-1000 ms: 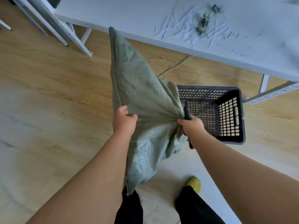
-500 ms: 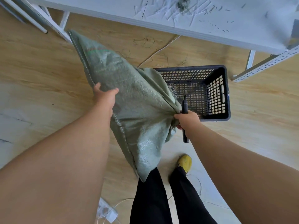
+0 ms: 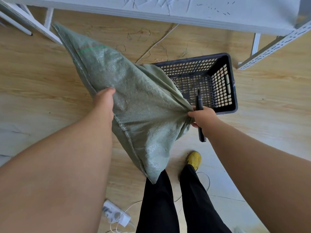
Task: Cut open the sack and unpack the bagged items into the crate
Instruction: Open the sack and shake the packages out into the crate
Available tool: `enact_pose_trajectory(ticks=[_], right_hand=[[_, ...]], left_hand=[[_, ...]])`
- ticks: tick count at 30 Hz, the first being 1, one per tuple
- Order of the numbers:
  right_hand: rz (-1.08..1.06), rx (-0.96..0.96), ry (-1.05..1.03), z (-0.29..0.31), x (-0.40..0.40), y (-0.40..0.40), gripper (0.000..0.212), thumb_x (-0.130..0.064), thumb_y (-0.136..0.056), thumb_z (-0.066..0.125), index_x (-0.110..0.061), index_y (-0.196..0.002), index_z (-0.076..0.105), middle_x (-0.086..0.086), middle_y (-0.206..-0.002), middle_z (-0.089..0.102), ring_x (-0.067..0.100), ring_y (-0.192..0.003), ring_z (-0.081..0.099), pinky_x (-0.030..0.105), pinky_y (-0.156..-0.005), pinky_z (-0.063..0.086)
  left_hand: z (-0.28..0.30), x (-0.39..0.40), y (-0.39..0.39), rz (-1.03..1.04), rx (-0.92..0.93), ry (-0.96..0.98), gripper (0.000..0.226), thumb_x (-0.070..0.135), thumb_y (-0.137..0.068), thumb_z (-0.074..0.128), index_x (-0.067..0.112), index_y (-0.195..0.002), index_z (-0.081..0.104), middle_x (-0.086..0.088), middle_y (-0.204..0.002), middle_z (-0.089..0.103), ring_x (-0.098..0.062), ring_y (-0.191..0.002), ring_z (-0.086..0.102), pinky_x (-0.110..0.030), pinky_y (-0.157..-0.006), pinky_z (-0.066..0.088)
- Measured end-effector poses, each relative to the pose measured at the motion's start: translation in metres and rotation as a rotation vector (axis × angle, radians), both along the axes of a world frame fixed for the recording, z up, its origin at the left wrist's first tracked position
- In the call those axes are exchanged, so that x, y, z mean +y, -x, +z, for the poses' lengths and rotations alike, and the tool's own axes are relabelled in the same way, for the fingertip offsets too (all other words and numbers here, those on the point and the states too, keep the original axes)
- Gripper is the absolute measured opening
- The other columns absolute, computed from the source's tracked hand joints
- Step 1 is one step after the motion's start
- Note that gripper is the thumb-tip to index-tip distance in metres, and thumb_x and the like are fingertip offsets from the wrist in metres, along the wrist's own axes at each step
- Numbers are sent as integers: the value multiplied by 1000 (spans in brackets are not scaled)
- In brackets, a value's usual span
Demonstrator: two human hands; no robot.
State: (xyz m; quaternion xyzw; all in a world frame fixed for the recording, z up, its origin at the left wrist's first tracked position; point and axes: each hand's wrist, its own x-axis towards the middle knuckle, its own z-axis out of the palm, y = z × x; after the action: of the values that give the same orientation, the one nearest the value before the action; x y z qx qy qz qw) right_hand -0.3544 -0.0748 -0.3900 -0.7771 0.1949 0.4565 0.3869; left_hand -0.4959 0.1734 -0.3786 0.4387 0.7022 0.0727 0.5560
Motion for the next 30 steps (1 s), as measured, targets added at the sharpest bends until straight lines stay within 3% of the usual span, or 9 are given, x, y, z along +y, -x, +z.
enact_pose_trajectory(ticks=[2, 6, 11, 13, 16, 19, 23, 27, 30], right_hand=[[-15, 5, 11, -2, -1, 0, 23, -6, -87, 66, -13, -109, 64, 4, -79, 56, 18, -68, 55, 35, -81, 57], [-64, 18, 41, -1, -4, -1, 26, -4, -88, 65, -10, -113, 63, 4, -80, 55, 19, -69, 54, 33, -78, 55], [-7, 24, 85, 2, -11, 0, 32, -4, -88, 64, -8, -119, 61, 9, -87, 57, 26, -84, 57, 35, -81, 54], [30, 13, 96, 2, -12, -1, 32, -5, -88, 64, -9, -119, 61, 6, -80, 55, 25, -80, 57, 36, -78, 54], [58, 11, 115, 0, -12, 1, 31, -5, -87, 64, -10, -118, 62, 5, -77, 55, 20, -67, 54, 34, -72, 54], [87, 21, 108, -2, -10, 5, 31, -6, -87, 65, -11, -117, 63, 5, -77, 56, 19, -66, 54, 34, -71, 53], [253, -9, 128, 0, -11, 7, 32, -13, -86, 65, -15, -117, 60, 5, -82, 59, 26, -82, 59, 42, -87, 55], [409, 33, 78, 15, -9, 8, 41, -20, -84, 65, -18, -124, 58, 11, -108, 65, 30, -103, 62, 48, -97, 50], [477, 108, -3, 31, -5, 6, 43, -20, -85, 64, -26, -127, 60, 8, -114, 66, 28, -107, 62, 42, -98, 49]], left_hand=[[-2, 4, -1, -12, -17, -36, 21, 21, -87, 63, 22, -109, 62, -3, -120, 62, -25, -113, 58, -45, -102, 44], [-8, 8, -3, -123, -2, -115, 25, 16, -88, 64, 17, -112, 60, -1, -115, 64, -22, -108, 60, -45, -102, 45], [-15, 8, -6, -38, 19, -140, 29, 15, -82, 72, 9, -108, 60, -6, -111, 66, -23, -102, 63, -30, -92, 49], [-19, 9, -8, -29, -10, -105, 25, 14, -83, 72, 13, -104, 59, -5, -106, 64, -22, -101, 63, -23, -87, 46], [-22, 8, -13, -113, 11, -78, 24, 15, -87, 68, 13, -110, 64, -5, -105, 66, -19, -96, 61, -25, -86, 46], [-21, 5, -20, -86, 27, -97, 29, 13, -88, 67, 13, -117, 62, -8, -113, 66, -20, -101, 62, -28, -91, 47], [-15, -3, -33, -102, 88, -287, 12, 19, -91, 62, 24, -100, 59, 1, -100, 61, -15, -85, 53, -22, -74, 40], [5, -2, -50, -139, 39, -443, 7, 19, -95, 50, 25, -96, 47, 10, -90, 53, -6, -74, 48, -18, -61, 36], [27, 2, -71, -286, -50, -496, 10, 17, -95, 46, 26, -96, 48, 9, -89, 55, -9, -78, 49, -16, -62, 37]])
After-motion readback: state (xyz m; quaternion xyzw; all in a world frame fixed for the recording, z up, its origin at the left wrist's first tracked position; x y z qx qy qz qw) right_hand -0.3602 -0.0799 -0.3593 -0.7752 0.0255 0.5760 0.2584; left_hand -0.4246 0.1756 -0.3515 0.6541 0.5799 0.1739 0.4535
